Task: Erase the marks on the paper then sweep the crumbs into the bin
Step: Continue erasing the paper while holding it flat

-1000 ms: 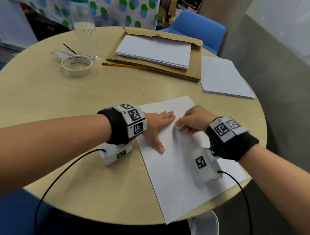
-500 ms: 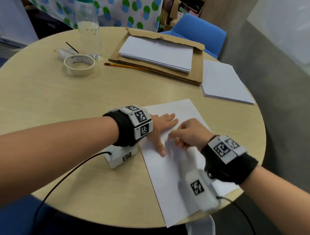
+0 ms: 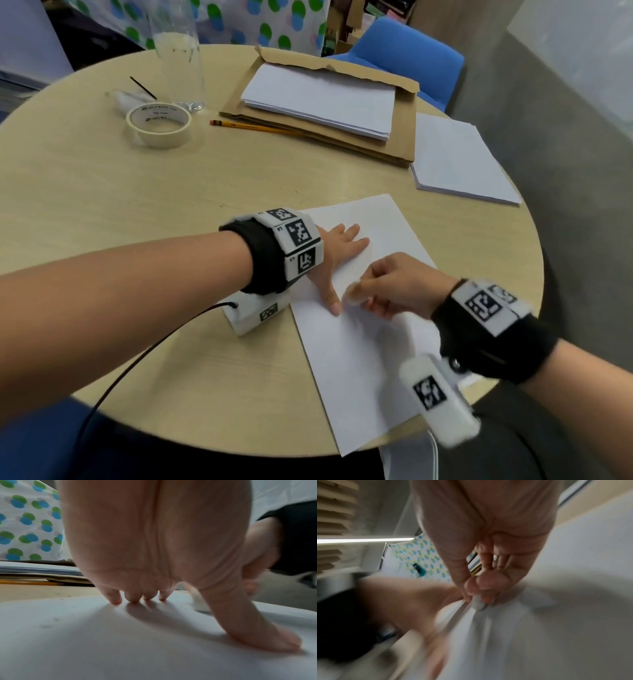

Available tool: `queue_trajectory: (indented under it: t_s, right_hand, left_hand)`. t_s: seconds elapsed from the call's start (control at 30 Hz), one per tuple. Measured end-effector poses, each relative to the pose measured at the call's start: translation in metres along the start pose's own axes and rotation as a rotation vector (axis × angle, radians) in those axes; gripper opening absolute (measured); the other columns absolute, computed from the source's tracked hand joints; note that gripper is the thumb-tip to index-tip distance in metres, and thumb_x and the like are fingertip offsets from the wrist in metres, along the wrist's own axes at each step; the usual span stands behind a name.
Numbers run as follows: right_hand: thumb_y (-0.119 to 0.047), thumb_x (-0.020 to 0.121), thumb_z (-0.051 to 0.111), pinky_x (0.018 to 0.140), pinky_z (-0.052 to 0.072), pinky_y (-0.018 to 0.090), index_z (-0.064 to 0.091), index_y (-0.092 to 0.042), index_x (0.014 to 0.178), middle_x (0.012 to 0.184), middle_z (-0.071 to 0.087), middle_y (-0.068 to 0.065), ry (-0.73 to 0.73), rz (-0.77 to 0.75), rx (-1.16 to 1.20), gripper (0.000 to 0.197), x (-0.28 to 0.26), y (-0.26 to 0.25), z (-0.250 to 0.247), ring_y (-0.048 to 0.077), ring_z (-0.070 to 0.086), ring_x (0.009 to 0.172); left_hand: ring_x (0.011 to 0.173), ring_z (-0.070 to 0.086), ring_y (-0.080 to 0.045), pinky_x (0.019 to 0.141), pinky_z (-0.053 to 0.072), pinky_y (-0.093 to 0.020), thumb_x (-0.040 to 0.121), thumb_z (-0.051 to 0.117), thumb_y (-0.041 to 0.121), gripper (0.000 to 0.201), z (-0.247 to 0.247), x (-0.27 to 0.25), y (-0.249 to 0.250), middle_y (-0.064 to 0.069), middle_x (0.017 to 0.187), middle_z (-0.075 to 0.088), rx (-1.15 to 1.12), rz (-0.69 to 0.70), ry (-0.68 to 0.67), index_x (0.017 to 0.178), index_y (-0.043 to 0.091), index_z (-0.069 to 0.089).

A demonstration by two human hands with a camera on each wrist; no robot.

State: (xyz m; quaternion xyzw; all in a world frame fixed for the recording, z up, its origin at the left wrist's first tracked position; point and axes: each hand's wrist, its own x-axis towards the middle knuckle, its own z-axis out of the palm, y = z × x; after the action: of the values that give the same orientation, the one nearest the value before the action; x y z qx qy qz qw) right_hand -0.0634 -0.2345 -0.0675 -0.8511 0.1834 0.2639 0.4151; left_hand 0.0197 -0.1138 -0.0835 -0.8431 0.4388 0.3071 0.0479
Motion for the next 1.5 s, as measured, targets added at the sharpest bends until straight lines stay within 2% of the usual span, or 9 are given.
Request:
queue_trajectory:
  t_s: [0.17,0.37,0.5,0.6,0.8,1.0,1.13,1.37,1.5]
  right_hand:
    - [-0.007,0.079,0.066,0.046,0.049,0.020,0.058,-0.005,0.071,0.059,0.060,0.009,0.299,-0.059,0.063,0.011,0.023,-0.002,-0.029,0.014,0.054,0.046]
    - [-0.013,0.078,0.070,0.046,0.045,0.020,0.056,-0.008,0.069,0.054,0.060,0.004,-0.042,-0.151,-0.142,0.017,-0.004,0.011,-0.005,0.013,0.053,0.044]
    - [-0.023,0.079,0.069,0.062,0.049,0.025,0.060,-0.012,0.073,0.062,0.062,-0.002,0.176,-0.176,-0.307,0.015,0.017,0.001,-0.032,0.011,0.058,0.056]
    - [-0.026,0.079,0.068,0.057,0.040,0.015,0.064,-0.013,0.079,0.068,0.059,-0.006,0.300,-0.249,-0.397,0.013,0.021,0.003,-0.032,0.009,0.054,0.065]
    - [-0.029,0.076,0.071,0.054,0.038,0.007,0.068,-0.013,0.078,0.065,0.058,-0.009,0.124,-0.342,-0.456,0.016,-0.004,0.015,-0.003,0.001,0.049,0.057]
    - [-0.023,0.074,0.073,0.053,0.036,0.019,0.070,-0.003,0.077,0.060,0.056,-0.001,0.316,-0.232,-0.288,0.020,0.025,0.003,-0.024,0.009,0.047,0.057]
    - [-0.027,0.072,0.075,0.046,0.033,0.009,0.069,-0.014,0.071,0.055,0.055,-0.010,0.118,-0.270,-0.340,0.014,-0.003,0.019,0.000,0.001,0.047,0.048]
    - [-0.027,0.077,0.071,0.058,0.036,0.021,0.071,-0.007,0.085,0.077,0.066,0.004,0.299,-0.256,-0.401,0.022,0.022,0.000,-0.031,0.014,0.053,0.074]
    - [-0.029,0.084,0.062,0.059,0.031,0.018,0.072,-0.009,0.093,0.090,0.070,0.005,0.187,-0.404,-0.654,0.025,-0.008,0.017,-0.007,0.011,0.048,0.065]
  left_hand:
    - [0.145,-0.016,-0.021,0.119,0.001,-0.046,0.071,0.073,0.051,0.124,-0.001,-0.001,0.000,-0.003,0.156,-0.024,0.004,-0.004,-0.002,0.147,0.020,-0.019]
    - [0.145,-0.018,-0.021,0.119,0.001,-0.047,0.070,0.074,0.049,0.125,-0.002,0.001,0.002,-0.002,0.154,-0.027,0.010,0.011,-0.027,0.146,0.021,-0.021]
    - [0.145,-0.019,-0.023,0.119,0.002,-0.050,0.069,0.075,0.051,0.125,-0.003,0.001,0.003,-0.003,0.155,-0.027,0.024,0.017,-0.032,0.146,0.026,-0.021]
    - [0.145,-0.016,-0.024,0.119,-0.002,-0.047,0.074,0.069,0.052,0.115,0.001,0.000,0.004,-0.004,0.156,-0.022,-0.030,0.028,0.039,0.148,0.026,-0.014]
    - [0.144,-0.018,-0.025,0.119,-0.003,-0.048,0.068,0.072,0.057,0.124,0.003,0.005,0.006,-0.003,0.155,-0.025,0.004,0.006,0.032,0.148,0.025,-0.017]
    - [0.145,-0.017,-0.025,0.118,-0.002,-0.046,0.065,0.074,0.057,0.128,0.004,0.003,0.007,-0.003,0.156,-0.022,-0.011,-0.004,0.061,0.148,0.021,-0.018]
    - [0.144,-0.018,-0.026,0.118,-0.003,-0.047,0.064,0.073,0.060,0.132,0.003,0.004,0.008,-0.005,0.155,-0.025,0.032,-0.015,0.043,0.147,0.018,-0.020]
    - [0.145,-0.017,-0.026,0.118,-0.001,-0.050,0.062,0.075,0.058,0.131,0.005,0.004,0.007,-0.004,0.156,-0.022,-0.006,-0.003,0.062,0.147,0.025,-0.019]
    - [0.144,-0.019,-0.025,0.118,-0.002,-0.049,0.064,0.073,0.060,0.129,0.005,0.005,0.007,-0.004,0.155,-0.025,0.033,-0.019,0.043,0.147,0.023,-0.020]
